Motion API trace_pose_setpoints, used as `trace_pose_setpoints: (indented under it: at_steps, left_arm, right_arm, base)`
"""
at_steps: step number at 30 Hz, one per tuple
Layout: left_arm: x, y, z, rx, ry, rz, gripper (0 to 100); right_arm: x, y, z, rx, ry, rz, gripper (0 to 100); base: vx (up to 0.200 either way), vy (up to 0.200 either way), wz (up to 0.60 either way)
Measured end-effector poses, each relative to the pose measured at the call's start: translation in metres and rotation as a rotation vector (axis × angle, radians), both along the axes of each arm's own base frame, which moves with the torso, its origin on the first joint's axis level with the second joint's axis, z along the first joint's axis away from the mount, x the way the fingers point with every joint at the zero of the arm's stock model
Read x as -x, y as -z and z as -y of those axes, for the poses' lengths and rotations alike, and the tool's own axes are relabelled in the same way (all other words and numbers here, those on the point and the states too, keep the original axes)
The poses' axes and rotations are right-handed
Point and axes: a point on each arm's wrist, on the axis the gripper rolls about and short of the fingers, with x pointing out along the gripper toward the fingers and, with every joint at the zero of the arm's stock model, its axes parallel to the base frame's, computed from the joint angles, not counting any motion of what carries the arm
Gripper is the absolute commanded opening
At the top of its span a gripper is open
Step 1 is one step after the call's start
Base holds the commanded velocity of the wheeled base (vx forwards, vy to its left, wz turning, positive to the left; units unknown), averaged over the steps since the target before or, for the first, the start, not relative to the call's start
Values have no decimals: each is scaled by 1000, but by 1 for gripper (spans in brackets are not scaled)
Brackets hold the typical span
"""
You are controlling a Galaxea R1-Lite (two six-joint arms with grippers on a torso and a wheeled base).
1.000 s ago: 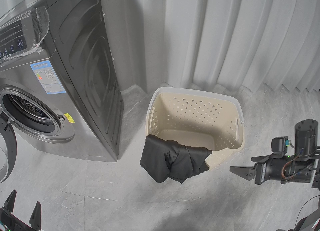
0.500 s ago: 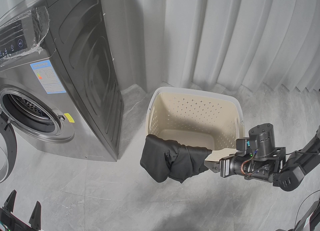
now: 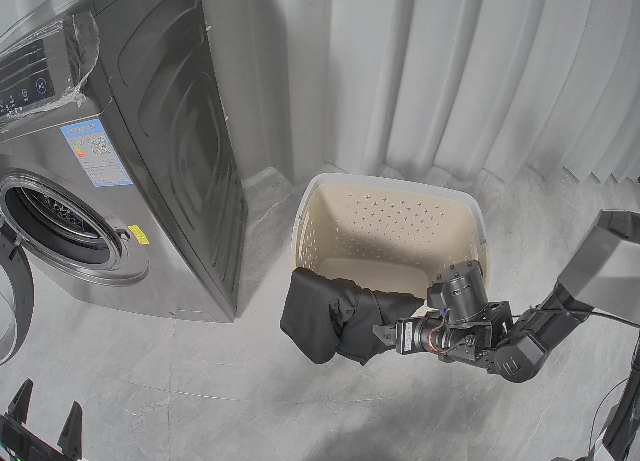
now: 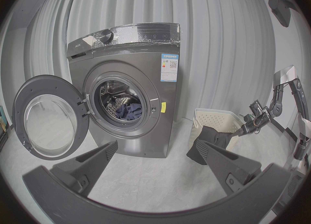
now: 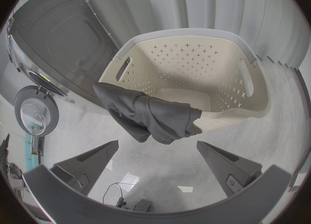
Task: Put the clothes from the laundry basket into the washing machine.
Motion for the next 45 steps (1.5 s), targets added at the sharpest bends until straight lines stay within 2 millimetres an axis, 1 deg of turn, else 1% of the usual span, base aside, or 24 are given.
trace_pose_setpoints:
  at_steps: [11,19,25,32,33,38,45]
  left_arm:
    - [0,0,0,0,0,0,100]
    - [0,0,0,0,-1,0,100]
    - [0,0,0,0,-2,0,100]
    - [0,0,0,1,-1,0,100]
    - [0,0,0,1,-1,0,100]
    - [0,0,0,1,-2,0,100]
    - [0,0,0,0,-1,0,100]
  right_arm:
    - [-29,27,-19,-33,53,-16,100]
    - [-50,31,-31,-60,62,15,100]
    - [-64,34,-34,-67,80,29,100]
    - [-73,39,-29,-62,111,34,100]
    - [-74,40,-28,-62,114,34,0]
    - [-77,39,-26,-69,124,44,0]
    - [-76,41,-24,-67,127,37,0]
  base:
    - [0,0,0]
    - [0,0,0]
    - [0,0,0]
    - [0,0,0]
    - [0,0,0]
    - [0,0,0]
    - [0,0,0]
